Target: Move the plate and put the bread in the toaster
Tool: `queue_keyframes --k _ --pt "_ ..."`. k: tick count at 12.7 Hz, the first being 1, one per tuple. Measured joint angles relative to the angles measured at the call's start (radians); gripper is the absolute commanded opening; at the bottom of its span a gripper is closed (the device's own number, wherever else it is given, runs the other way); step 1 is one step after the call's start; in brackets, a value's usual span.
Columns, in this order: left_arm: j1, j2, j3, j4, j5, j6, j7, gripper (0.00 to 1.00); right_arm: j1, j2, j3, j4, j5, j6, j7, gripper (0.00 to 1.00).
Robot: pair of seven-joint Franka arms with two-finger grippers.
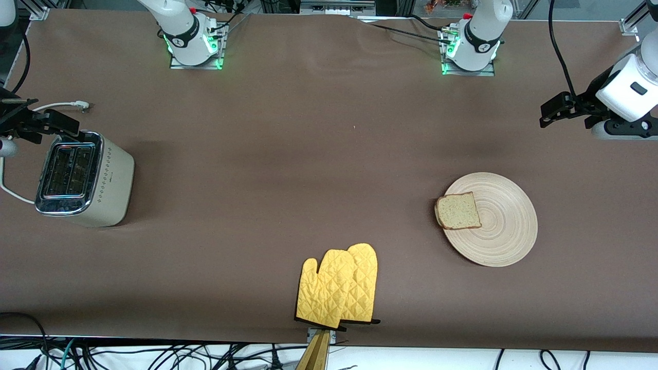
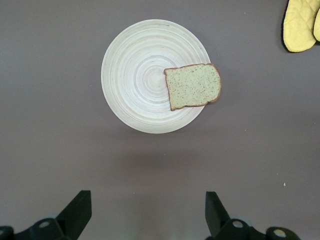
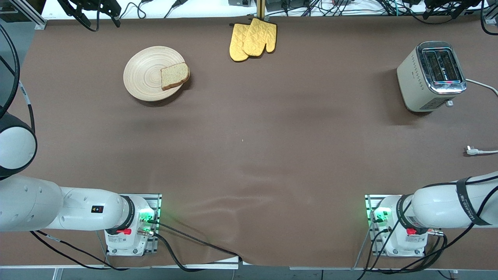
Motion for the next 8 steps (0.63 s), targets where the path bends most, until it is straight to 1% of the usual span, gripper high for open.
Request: queue_keyframes --k 8 --pt "-0.001 0.000 -0.004 0.001 0.000 0.000 -0.016 1.00 0.000 0.000 0.000 0.000 0.000 0.000 0.000 1.00"
